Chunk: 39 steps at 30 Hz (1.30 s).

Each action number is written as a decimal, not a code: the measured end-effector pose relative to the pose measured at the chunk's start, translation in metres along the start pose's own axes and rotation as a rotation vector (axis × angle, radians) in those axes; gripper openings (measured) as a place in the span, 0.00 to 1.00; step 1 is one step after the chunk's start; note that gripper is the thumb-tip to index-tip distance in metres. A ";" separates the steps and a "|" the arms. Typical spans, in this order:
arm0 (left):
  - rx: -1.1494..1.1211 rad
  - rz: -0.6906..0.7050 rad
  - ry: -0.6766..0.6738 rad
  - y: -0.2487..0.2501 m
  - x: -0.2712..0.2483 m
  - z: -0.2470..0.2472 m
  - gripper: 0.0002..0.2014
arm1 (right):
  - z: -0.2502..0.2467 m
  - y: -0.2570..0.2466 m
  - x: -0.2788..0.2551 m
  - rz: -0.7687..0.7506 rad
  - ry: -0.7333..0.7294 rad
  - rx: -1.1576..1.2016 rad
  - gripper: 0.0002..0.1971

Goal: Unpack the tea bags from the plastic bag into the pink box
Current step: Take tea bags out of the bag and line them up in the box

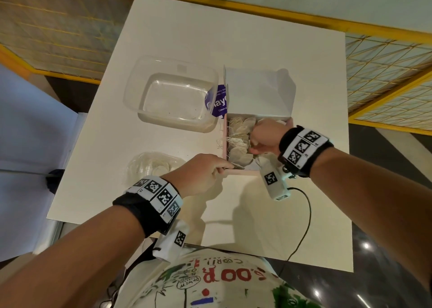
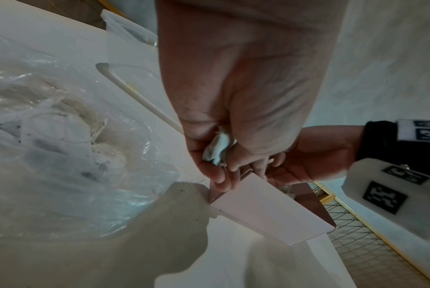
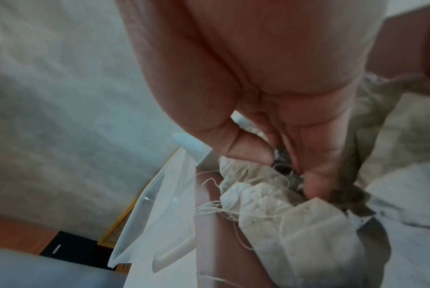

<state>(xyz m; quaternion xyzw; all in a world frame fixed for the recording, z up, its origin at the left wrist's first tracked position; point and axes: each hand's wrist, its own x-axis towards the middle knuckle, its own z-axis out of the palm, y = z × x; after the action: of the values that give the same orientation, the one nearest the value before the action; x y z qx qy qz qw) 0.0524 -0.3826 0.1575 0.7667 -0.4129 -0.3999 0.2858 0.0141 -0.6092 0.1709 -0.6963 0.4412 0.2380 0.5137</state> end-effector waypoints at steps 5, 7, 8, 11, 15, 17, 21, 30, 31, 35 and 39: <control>0.004 -0.005 0.008 -0.001 0.002 0.001 0.27 | 0.014 -0.012 0.001 0.123 -0.007 0.160 0.07; -0.001 -0.001 0.009 -0.001 0.002 0.002 0.28 | 0.019 -0.014 0.004 0.149 -0.082 0.194 0.16; -0.005 0.000 0.007 -0.001 0.002 0.002 0.28 | 0.022 -0.017 -0.003 0.143 -0.107 0.186 0.19; -0.031 0.001 0.006 -0.003 0.002 0.002 0.29 | 0.026 -0.018 -0.010 0.081 -0.081 0.223 0.21; -0.030 0.010 0.008 -0.003 0.002 0.001 0.27 | 0.012 -0.014 -0.017 -0.034 0.055 0.056 0.20; -0.021 0.010 0.002 -0.003 0.002 0.001 0.27 | 0.003 -0.011 -0.027 -0.089 0.065 -0.141 0.15; -0.005 0.002 -0.005 -0.005 0.004 0.002 0.27 | 0.003 0.005 -0.032 -0.022 0.046 -0.773 0.13; -0.011 -0.006 0.001 -0.005 0.006 0.003 0.28 | 0.027 0.007 0.000 0.016 -0.116 -0.082 0.15; -0.016 -0.005 0.002 -0.005 0.006 0.003 0.28 | 0.028 0.006 0.000 0.017 -0.125 -0.070 0.19; -0.020 -0.023 -0.010 -0.003 0.003 0.002 0.29 | 0.029 0.006 -0.007 0.015 -0.082 -0.166 0.22; -0.121 -0.057 0.067 0.002 -0.002 -0.004 0.28 | 0.015 -0.002 -0.031 -0.108 0.024 -0.436 0.19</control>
<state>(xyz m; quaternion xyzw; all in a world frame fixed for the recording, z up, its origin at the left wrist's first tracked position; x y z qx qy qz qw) 0.0540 -0.3813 0.1621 0.7725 -0.3561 -0.4063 0.3338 0.0021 -0.5836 0.1904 -0.8161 0.3476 0.2918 0.3578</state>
